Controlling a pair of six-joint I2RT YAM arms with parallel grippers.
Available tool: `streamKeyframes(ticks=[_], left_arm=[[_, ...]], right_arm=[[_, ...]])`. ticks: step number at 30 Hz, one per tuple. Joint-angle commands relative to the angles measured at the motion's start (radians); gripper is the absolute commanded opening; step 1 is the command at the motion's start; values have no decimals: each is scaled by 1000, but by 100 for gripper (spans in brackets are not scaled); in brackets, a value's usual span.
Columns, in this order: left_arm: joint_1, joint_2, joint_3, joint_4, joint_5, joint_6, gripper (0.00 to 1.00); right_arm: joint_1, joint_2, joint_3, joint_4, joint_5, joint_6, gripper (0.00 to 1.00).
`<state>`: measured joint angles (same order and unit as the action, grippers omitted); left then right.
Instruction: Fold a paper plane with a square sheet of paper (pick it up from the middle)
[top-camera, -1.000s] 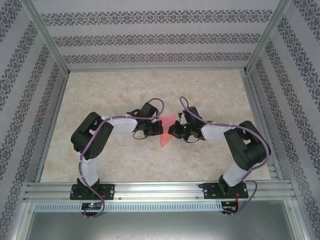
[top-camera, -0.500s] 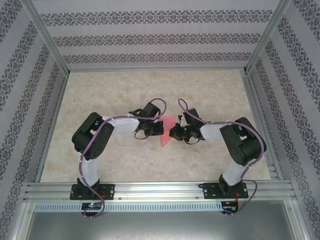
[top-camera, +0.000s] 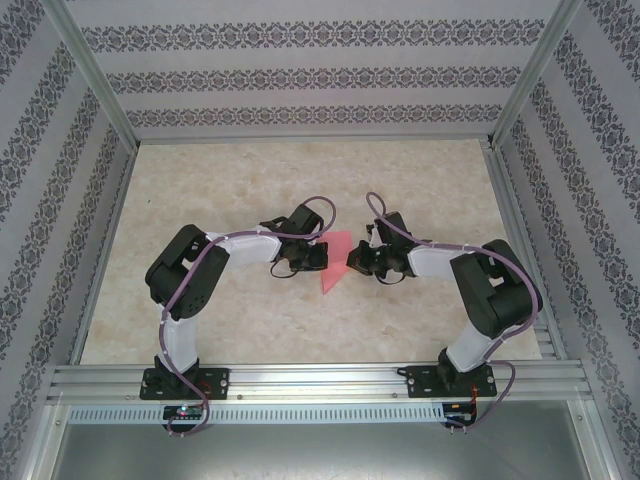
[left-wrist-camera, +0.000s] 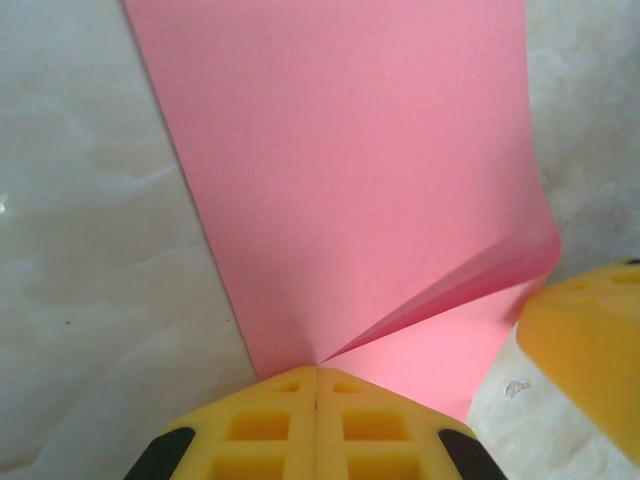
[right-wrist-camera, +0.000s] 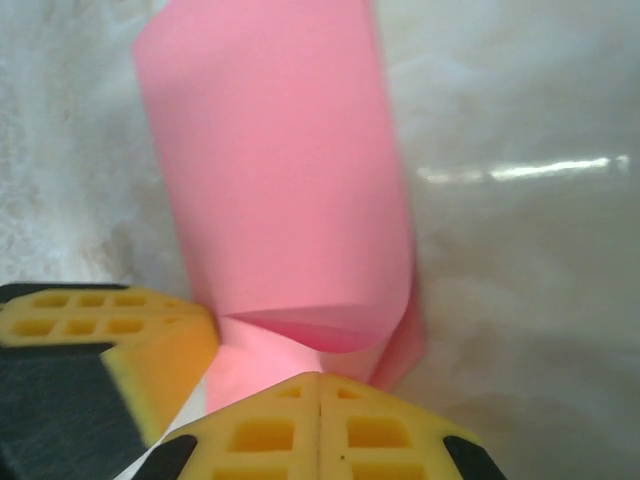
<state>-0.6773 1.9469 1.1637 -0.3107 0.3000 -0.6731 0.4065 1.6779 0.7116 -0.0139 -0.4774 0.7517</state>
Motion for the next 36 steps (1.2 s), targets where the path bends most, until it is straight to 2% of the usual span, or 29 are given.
streamKeyframes(ticks=[1,5,9,13,25,32,36], left_arm=[[-2,73,-30,-111,-105,28,3],[-2,75,-28,-113,-103,29,3],[-2,73,-30,-115,-102,30,3],[-3,73,-30,-108,-98,27,3],[-4,75,-28,-105,-91,18,3],[-5,75,-40,-121,-118,27,3],[-4,79,-48,-117,-119,28,3]], right_arm=[[-19,36,11,-47,58,-20,5],[-46,36,1,-58,77,-6,4],[-53,-32,1,-23,70,-2,4],[-48,-69,15,41,3,11,5],[20,74,67,72,-74,-11,5],[-86,111,-13,166,-56,90,5],[-140,71,-69,205,-12,147,5]])
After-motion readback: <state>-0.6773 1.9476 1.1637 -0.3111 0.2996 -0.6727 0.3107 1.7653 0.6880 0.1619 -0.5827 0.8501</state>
